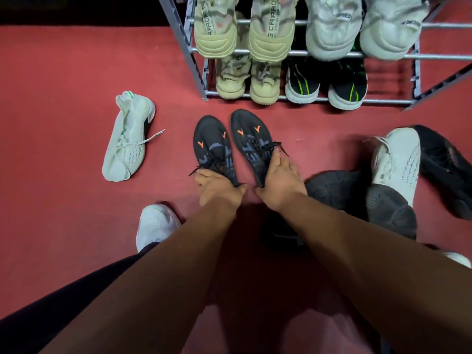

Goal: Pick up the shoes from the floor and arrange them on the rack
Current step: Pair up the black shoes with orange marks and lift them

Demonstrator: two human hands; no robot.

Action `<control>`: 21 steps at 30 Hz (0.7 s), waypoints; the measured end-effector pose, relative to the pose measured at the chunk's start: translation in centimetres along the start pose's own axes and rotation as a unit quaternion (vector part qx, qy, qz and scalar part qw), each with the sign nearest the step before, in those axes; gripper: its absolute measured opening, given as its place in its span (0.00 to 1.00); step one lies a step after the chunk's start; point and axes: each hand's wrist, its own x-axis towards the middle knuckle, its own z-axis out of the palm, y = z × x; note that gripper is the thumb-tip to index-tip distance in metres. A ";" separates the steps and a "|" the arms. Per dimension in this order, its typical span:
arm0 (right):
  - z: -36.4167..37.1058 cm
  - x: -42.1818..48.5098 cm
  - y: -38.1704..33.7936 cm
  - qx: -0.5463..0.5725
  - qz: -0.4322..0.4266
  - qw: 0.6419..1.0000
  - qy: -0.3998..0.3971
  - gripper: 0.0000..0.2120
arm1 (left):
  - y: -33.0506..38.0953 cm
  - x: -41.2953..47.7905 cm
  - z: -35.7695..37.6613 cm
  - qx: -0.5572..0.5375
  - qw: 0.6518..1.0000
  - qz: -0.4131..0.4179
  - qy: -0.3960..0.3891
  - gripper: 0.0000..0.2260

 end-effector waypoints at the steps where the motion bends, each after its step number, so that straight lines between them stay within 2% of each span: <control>1: -0.3 -0.1 0.1 0.002 0.001 1.000 0.001 0.58 | -0.2 0.0 -0.2 -0.002 1.000 -0.003 0.003 0.61; 6: -3.5 -1.7 0.8 0.014 -0.008 1.000 0.010 0.56 | -1.0 -1.8 -3.4 0.015 1.000 -0.002 0.010 0.52; 10: -7.7 -5.1 0.6 -0.005 -0.028 1.000 0.009 0.42 | -0.5 -5.0 -7.5 0.071 0.997 0.026 -0.016 0.50; 14: -12.3 -10.9 -0.1 -0.036 -0.054 0.997 0.053 0.32 | 0.5 -10.9 -13.1 0.130 0.986 0.098 -0.029 0.31; 16: -14.5 -15.0 -0.2 -0.025 -0.062 0.995 0.073 0.30 | 0.3 -14.8 -16.1 0.130 0.984 0.122 -0.005 0.34; 19: -17.8 -21.6 -0.9 0.005 -0.090 0.987 0.132 0.34 | -0.5 -20.7 -20.7 0.123 0.981 0.143 0.050 0.43; 21: -20.1 -25.6 -1.7 0.023 -0.110 0.978 0.173 0.36 | -1.0 -24.4 -23.5 0.108 0.976 0.166 0.087 0.42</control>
